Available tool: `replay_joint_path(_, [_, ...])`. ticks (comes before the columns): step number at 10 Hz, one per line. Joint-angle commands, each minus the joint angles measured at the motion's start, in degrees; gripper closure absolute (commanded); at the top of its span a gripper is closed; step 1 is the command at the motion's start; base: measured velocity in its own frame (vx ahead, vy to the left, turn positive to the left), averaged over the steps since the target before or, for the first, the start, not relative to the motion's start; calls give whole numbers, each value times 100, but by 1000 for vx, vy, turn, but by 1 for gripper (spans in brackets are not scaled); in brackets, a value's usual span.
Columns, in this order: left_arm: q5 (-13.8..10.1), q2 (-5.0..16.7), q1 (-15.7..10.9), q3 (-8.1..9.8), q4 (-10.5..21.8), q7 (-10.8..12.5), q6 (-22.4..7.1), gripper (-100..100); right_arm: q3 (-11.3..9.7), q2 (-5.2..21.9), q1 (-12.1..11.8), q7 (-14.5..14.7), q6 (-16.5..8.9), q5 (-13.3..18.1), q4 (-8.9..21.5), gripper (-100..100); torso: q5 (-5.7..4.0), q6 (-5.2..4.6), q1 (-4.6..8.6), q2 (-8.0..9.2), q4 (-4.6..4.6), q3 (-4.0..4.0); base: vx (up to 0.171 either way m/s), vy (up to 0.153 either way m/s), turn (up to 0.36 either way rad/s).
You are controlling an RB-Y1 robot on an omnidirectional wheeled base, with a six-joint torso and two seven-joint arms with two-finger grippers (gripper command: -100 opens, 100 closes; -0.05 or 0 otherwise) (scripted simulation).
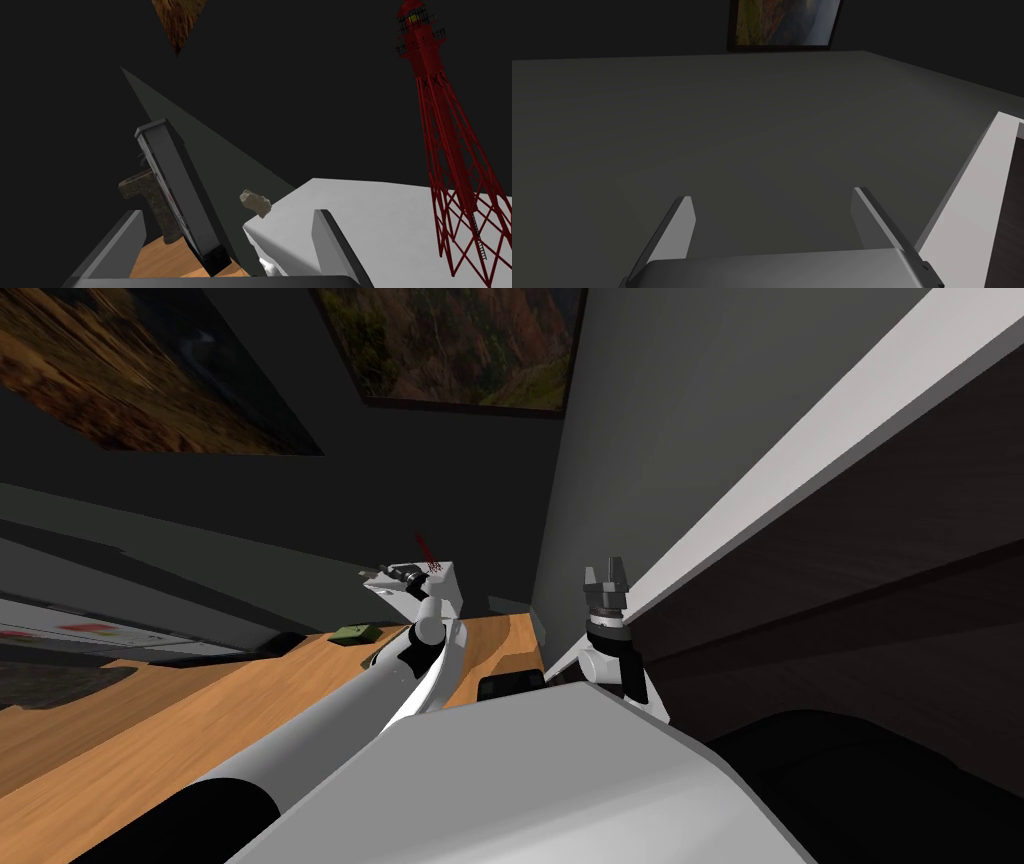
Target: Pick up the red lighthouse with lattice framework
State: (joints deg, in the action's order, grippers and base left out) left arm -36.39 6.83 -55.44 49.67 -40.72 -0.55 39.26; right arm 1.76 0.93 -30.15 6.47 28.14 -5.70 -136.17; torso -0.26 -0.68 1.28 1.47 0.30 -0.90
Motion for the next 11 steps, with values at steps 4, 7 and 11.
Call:
replay_joint_path(4, [-84,-1,-38,35,59,23,9,-100,0,0,0,0,0,0,0,0,0,0,-1,-10,-3,7,36,2,-7])
replay_joint_path(7, [-84,-1,-38,35,59,23,9,-100,0,0,0,0,0,0,0,0,0,0,0,-1,0,1,14,-2,6])
replay_joint_path(11, [-169,-2,-73,67,122,51,18,-100,0,0,0,0,0,0,0,0,0,-1,-1,-6,-1,3,16,1,-4])
